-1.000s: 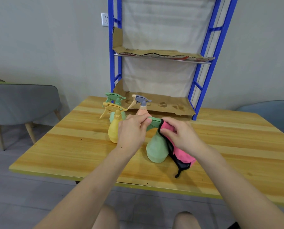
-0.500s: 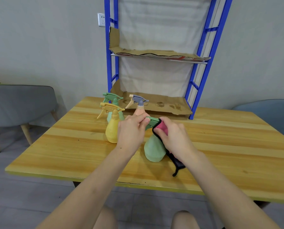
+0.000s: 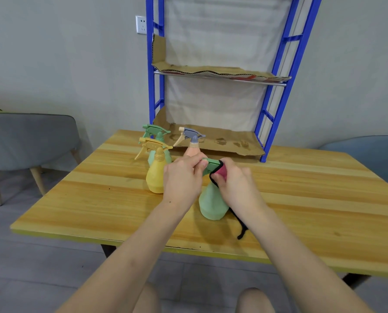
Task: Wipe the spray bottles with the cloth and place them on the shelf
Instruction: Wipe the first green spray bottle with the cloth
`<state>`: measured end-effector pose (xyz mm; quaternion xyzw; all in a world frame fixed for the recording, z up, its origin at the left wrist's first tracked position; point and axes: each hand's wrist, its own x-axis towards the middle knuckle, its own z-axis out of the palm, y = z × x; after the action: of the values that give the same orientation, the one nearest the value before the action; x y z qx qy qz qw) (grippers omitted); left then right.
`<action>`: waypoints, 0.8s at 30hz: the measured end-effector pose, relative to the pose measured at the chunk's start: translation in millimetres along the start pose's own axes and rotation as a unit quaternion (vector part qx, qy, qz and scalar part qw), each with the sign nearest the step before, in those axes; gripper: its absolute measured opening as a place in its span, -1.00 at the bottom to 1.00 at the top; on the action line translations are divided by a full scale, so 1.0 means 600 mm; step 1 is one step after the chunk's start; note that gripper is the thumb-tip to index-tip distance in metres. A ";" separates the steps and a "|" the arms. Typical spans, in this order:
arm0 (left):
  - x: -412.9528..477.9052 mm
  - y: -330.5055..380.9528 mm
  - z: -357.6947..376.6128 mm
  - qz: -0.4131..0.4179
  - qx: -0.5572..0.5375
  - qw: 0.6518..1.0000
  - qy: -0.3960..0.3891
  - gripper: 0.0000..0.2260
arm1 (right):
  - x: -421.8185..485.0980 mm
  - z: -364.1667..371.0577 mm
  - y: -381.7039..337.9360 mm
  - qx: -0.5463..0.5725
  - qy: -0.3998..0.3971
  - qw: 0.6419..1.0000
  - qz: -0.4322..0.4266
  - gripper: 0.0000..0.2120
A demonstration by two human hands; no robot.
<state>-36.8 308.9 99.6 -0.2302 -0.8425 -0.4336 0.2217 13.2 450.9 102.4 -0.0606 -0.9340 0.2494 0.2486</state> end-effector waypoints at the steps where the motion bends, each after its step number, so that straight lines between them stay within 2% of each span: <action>1: 0.001 -0.002 -0.001 0.002 0.002 1.000 -0.001 -0.85 | -0.002 -0.001 0.001 0.004 0.001 1.000 -0.005 -0.75; 7: 0.017 -0.001 -0.011 -0.021 0.013 0.999 -0.040 -0.84 | 0.011 -0.040 0.044 0.040 -0.058 0.995 -0.072 -0.72; 13: 0.029 0.005 -0.009 -0.046 0.008 0.997 -0.065 -0.84 | 0.001 -0.039 0.063 0.070 -0.040 0.992 -0.096 -0.69; 24: 0.009 0.005 -0.009 -0.045 -0.024 0.998 -0.039 -0.83 | -0.013 -0.017 0.043 0.239 -0.005 0.971 -0.002 -0.66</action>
<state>-38.4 307.3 107.4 -0.2138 -0.8495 -0.4540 0.1630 24.8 476.0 93.6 0.0037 -0.8484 0.4655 0.2521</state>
